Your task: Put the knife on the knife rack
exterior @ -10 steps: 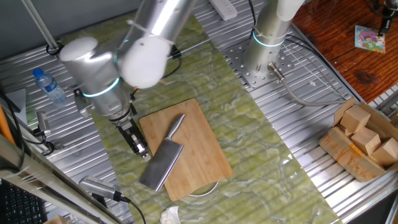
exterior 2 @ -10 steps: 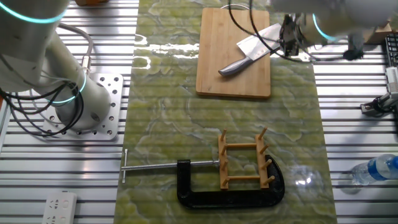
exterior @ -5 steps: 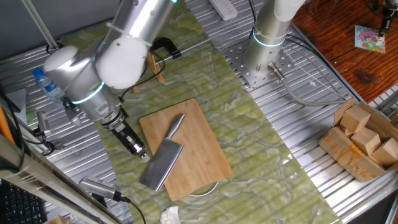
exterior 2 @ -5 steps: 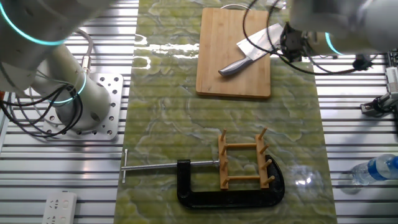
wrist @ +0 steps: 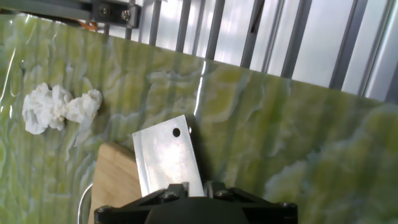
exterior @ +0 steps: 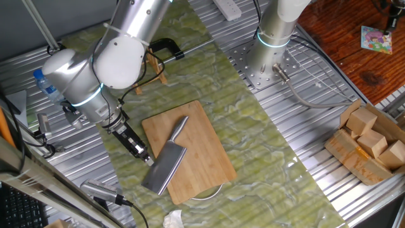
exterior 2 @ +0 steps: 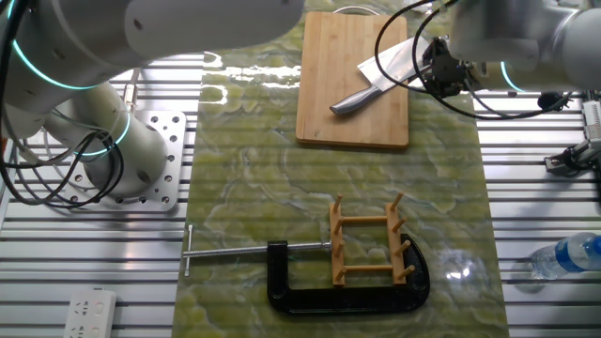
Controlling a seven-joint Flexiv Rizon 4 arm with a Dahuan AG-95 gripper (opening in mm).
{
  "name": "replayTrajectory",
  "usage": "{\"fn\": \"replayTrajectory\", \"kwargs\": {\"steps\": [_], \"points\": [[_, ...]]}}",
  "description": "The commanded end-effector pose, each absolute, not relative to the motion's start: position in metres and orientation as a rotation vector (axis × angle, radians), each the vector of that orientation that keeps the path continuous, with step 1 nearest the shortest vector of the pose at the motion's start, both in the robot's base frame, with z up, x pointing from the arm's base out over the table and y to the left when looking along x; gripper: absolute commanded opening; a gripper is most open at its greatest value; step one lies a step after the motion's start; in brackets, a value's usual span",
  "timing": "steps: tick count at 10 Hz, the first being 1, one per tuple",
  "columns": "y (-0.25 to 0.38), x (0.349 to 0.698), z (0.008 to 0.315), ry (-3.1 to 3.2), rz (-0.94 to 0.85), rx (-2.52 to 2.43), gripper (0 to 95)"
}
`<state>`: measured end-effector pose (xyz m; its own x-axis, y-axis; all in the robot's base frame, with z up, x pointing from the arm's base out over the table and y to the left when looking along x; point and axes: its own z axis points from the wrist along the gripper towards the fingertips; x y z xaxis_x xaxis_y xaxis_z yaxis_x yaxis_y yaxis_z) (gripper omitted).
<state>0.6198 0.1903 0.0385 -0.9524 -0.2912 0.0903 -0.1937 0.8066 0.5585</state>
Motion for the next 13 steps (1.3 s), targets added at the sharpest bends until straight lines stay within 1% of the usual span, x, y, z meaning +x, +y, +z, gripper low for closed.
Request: {"fn": "replayTrajectory", "kwargs": {"steps": [1, 7, 13], "points": [[0.19, 0.621, 0.037, -2.814, -0.856, 0.386, 38.0], [0.198, 0.621, 0.029, -2.797, -0.913, 0.368, 38.0], [0.202, 0.621, 0.027, -2.736, -1.013, 0.399, 38.0]]}}
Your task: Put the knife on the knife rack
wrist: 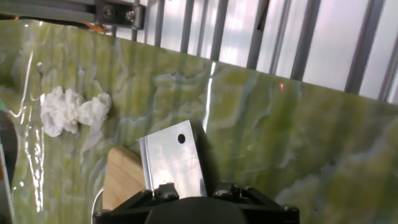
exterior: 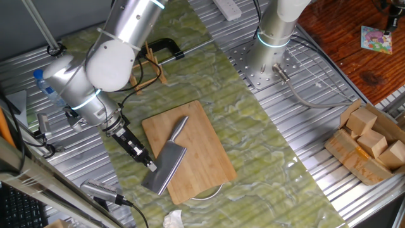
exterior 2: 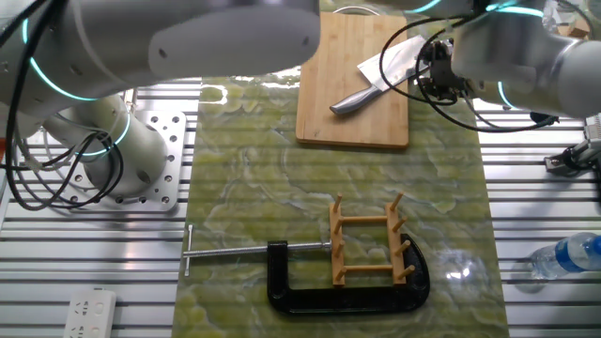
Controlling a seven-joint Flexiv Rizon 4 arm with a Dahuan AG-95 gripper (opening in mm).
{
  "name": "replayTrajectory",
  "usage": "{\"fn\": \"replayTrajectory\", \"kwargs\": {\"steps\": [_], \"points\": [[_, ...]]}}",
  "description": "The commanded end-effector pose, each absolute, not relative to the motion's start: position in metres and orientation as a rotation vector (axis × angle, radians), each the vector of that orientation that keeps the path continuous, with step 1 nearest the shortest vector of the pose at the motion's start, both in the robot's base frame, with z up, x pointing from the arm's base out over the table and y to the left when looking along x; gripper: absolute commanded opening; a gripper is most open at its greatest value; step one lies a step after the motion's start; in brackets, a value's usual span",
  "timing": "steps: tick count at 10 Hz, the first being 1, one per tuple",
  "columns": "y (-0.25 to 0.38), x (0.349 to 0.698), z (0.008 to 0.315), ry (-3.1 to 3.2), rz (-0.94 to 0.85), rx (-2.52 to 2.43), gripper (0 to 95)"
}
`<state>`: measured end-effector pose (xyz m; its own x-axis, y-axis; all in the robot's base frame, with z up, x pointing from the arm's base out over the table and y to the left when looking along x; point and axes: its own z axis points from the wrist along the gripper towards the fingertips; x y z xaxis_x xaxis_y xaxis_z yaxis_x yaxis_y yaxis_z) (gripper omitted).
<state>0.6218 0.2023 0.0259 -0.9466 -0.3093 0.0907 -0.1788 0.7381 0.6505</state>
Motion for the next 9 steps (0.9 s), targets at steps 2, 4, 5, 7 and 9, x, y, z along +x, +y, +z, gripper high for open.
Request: {"fn": "replayTrajectory", "kwargs": {"steps": [2, 4, 5, 7, 9], "points": [[0.2025, 0.6214, 0.0267, -2.724, -1.034, 0.405, 38.0], [0.2029, 0.6214, 0.0267, -2.715, -1.04, 0.428, 38.0], [0.2032, 0.6214, 0.0265, -2.712, -1.044, 0.437, 38.0], [0.2038, 0.6214, 0.0262, -2.703, -1.047, 0.459, 38.0], [0.2046, 0.6214, 0.0255, -2.703, -1.045, 0.46, 38.0]]}}
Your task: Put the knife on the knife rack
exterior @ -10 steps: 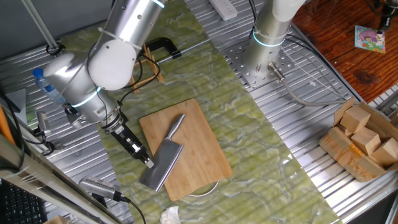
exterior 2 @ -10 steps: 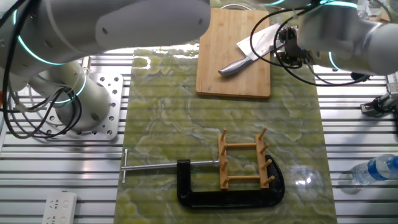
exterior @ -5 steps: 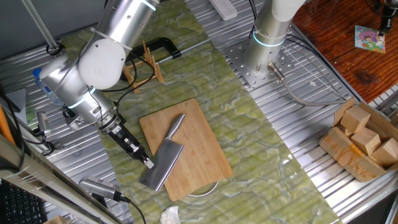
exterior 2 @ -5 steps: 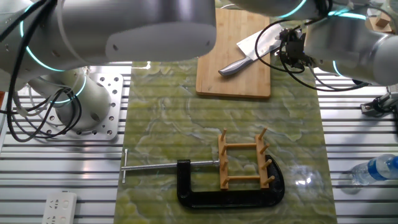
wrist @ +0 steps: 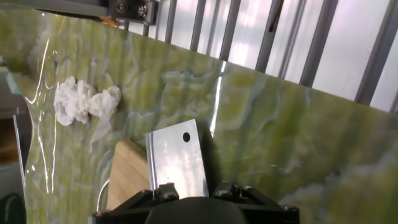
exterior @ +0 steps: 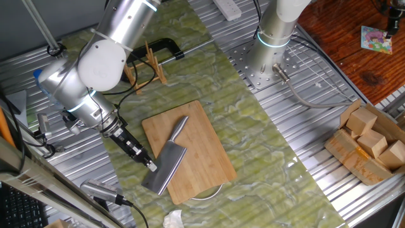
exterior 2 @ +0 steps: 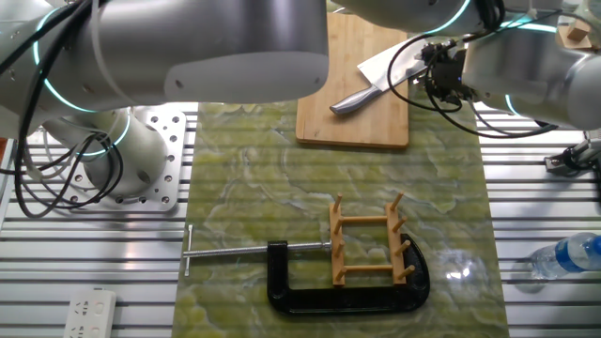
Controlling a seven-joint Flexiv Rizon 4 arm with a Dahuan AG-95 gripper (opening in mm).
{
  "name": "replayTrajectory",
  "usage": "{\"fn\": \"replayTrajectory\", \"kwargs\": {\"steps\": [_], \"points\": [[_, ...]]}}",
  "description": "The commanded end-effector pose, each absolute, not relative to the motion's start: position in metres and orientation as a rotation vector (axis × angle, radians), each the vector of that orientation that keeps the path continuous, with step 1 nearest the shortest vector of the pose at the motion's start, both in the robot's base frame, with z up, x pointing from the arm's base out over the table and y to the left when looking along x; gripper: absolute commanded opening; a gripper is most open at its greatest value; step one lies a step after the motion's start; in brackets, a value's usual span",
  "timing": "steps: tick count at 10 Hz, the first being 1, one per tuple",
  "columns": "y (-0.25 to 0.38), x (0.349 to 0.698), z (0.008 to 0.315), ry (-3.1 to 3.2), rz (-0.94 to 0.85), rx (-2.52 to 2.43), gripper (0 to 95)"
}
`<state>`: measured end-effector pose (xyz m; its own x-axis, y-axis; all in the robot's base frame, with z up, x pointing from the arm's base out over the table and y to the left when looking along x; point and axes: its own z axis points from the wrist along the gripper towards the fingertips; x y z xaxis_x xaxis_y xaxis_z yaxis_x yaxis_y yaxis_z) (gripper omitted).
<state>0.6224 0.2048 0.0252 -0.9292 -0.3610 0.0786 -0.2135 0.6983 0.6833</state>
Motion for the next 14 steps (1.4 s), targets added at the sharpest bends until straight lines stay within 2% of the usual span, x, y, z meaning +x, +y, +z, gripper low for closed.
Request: {"fn": "replayTrajectory", "kwargs": {"steps": [1, 14], "points": [[0.2049, 0.6214, 0.0246, -2.704, -1.043, 0.458, 38.0], [0.2131, 0.62, 0.0206, -2.704, -1.039, 0.406, 38.0]]}}
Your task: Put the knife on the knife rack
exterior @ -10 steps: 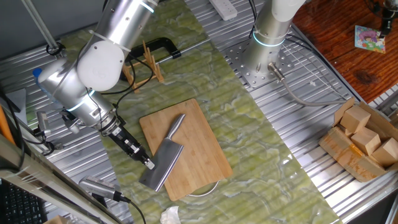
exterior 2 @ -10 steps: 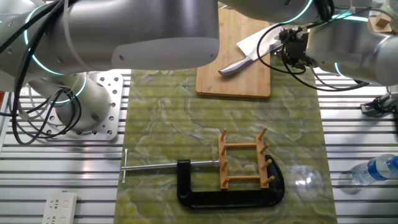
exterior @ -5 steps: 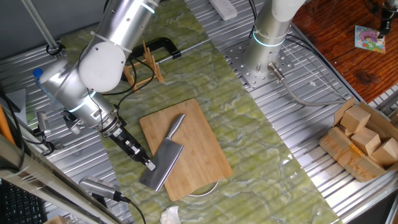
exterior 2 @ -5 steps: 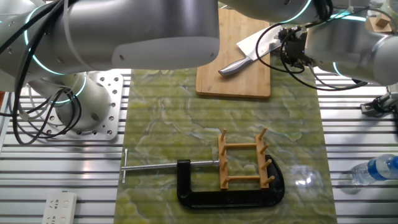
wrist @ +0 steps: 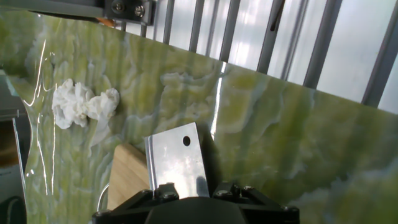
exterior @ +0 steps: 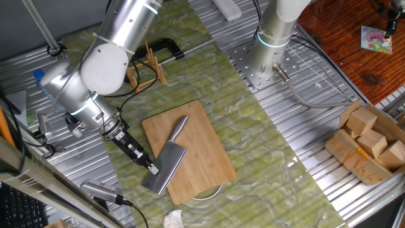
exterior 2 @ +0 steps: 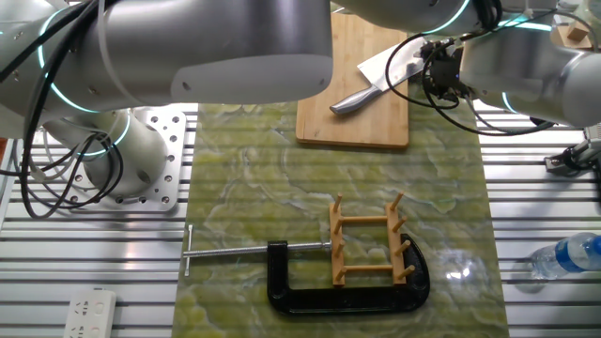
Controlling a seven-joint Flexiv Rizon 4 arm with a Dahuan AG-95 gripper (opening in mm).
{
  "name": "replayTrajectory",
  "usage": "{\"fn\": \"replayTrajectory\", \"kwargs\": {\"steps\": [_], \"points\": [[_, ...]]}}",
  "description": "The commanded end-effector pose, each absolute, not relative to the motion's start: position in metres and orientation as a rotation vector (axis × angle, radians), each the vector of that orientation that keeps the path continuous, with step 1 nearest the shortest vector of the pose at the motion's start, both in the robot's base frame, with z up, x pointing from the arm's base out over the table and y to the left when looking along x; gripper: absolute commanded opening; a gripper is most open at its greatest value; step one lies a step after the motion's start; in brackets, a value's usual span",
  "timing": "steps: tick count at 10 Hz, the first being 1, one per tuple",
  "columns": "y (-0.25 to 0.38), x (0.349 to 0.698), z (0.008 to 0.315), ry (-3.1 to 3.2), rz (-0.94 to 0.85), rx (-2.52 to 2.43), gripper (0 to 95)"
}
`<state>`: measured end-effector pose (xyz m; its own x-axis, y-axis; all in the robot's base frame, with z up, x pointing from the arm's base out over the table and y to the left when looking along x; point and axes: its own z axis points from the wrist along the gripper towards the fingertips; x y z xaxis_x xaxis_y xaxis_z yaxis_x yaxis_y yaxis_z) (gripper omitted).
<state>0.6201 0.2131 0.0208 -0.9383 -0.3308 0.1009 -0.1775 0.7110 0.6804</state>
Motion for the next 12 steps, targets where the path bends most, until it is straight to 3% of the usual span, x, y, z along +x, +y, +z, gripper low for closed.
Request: {"fn": "replayTrajectory", "kwargs": {"steps": [1, 7, 8, 12], "points": [[0.2137, 0.6197, 0.0201, -2.706, -1.038, 0.401, 19.0], [0.2161, 0.6184, 0.0177, -2.725, -1.034, 0.385, 19.0], [0.2161, 0.6183, 0.0176, -2.729, -1.031, 0.378, 0.0], [0.2125, 0.6183, 0.0193, -2.735, -1.019, 0.385, 0.0]]}}
